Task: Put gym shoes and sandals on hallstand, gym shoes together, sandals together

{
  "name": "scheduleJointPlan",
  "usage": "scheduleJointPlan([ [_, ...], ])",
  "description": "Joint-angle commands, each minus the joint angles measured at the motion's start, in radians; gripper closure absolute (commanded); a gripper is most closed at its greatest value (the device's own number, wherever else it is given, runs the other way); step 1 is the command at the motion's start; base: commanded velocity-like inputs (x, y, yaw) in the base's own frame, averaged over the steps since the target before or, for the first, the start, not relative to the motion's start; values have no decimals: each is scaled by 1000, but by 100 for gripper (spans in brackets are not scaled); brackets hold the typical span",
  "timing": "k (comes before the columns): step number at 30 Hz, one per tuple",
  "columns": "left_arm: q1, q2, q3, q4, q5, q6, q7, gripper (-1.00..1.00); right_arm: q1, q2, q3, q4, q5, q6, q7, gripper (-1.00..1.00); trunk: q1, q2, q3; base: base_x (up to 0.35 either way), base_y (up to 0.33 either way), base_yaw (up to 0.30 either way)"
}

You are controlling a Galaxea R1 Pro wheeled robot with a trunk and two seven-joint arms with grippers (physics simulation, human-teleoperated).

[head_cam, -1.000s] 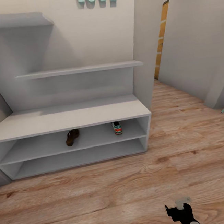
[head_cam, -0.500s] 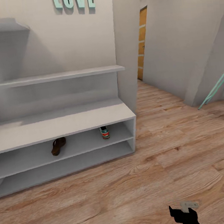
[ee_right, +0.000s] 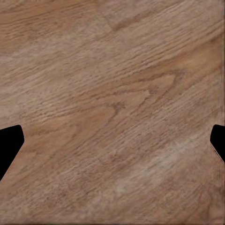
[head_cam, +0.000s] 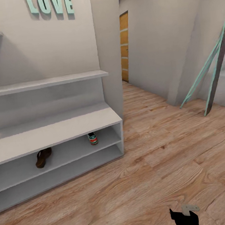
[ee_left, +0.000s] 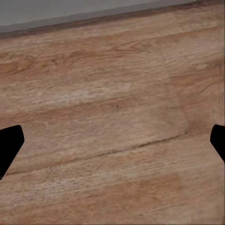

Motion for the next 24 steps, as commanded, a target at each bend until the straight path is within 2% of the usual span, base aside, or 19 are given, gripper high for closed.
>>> scheduleJointPlan([
  [1, -1, -1, 8, 1, -10, -4, -5, -100, -1, 0, -6, 2, 10, -5, -4, -100, -4, 7, 2, 0, 0, -272],
  [16, -1, -1, 7, 2, -16, -4, -5, -100, 1, 2, -6, 3, 11, -28, -3, -100, -62, 112, 52, 0, 0, -276],
  [24, -1, -2, 3, 2, -18, -5, -6, -100, 2, 1, -6, 3, 11, -28, -3, -100, -62, 112, 58, 0, 0, -285],
])
